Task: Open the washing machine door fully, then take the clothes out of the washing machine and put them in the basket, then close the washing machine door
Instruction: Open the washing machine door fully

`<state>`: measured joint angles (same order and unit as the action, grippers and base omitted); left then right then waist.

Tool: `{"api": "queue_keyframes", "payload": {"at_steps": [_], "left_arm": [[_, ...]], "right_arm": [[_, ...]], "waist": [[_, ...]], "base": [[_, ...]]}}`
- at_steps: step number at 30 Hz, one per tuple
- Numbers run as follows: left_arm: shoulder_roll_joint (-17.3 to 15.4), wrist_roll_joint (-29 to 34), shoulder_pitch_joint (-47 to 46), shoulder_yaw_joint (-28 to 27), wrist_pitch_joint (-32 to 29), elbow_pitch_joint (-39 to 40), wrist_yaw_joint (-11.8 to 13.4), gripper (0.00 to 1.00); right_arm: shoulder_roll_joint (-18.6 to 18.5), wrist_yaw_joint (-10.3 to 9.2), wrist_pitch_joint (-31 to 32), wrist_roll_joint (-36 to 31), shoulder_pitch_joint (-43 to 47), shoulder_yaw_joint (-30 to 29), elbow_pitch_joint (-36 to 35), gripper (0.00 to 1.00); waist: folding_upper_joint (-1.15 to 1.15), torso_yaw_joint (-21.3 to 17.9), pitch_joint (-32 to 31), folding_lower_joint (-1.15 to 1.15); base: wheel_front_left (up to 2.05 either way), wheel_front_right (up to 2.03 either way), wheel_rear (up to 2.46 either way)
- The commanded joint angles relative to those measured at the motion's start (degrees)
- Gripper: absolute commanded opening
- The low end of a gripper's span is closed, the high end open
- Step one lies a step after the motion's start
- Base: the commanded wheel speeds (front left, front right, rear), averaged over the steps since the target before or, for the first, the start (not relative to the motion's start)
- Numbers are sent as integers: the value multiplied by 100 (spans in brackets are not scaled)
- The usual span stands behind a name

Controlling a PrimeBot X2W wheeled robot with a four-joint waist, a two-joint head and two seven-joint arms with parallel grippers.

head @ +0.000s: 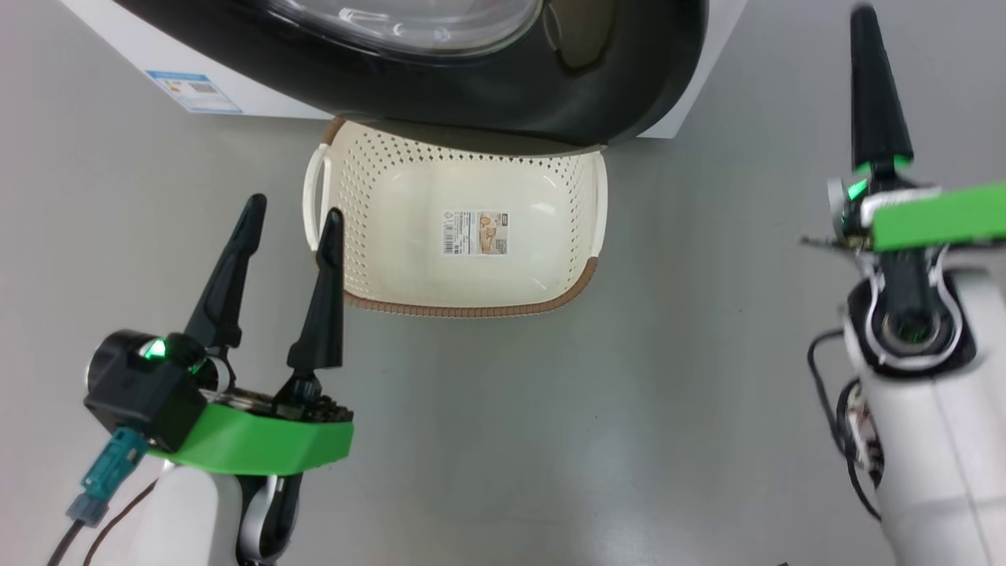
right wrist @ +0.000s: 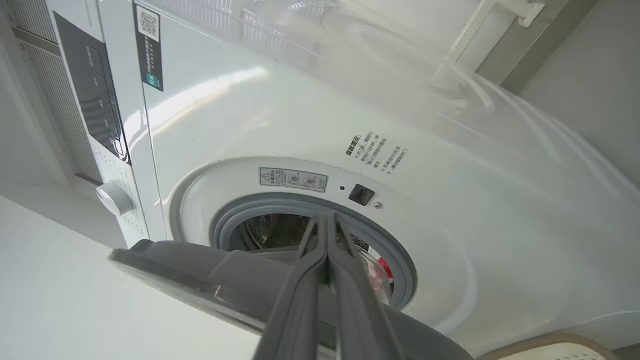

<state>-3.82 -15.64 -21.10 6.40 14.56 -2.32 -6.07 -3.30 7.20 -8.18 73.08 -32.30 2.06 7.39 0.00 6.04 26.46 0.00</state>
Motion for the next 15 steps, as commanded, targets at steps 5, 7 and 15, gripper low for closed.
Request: {"api": "queue_keyframes", "payload": {"at_steps": [5, 7, 15], "left_arm": [[-100, 36, -38, -187, 44, 104, 2, 100], [-98, 52, -40, -180, 44, 95, 0, 100], [-93, 87, -48, -153, 44, 60, -12, 100]], "right_arm": [[5, 29, 1185, 980, -737, 81, 155, 0], [-43, 29, 1754, 1409, -953, 64, 408, 0], [-615, 29, 3400, 2536, -1900, 200, 1450, 0]], "waist": [[0, 63, 74, 0], [0, 84, 86, 0], [0, 188, 117, 0]], "base": [[0, 0, 0], [0, 0, 0], [0, 0, 0]]}}
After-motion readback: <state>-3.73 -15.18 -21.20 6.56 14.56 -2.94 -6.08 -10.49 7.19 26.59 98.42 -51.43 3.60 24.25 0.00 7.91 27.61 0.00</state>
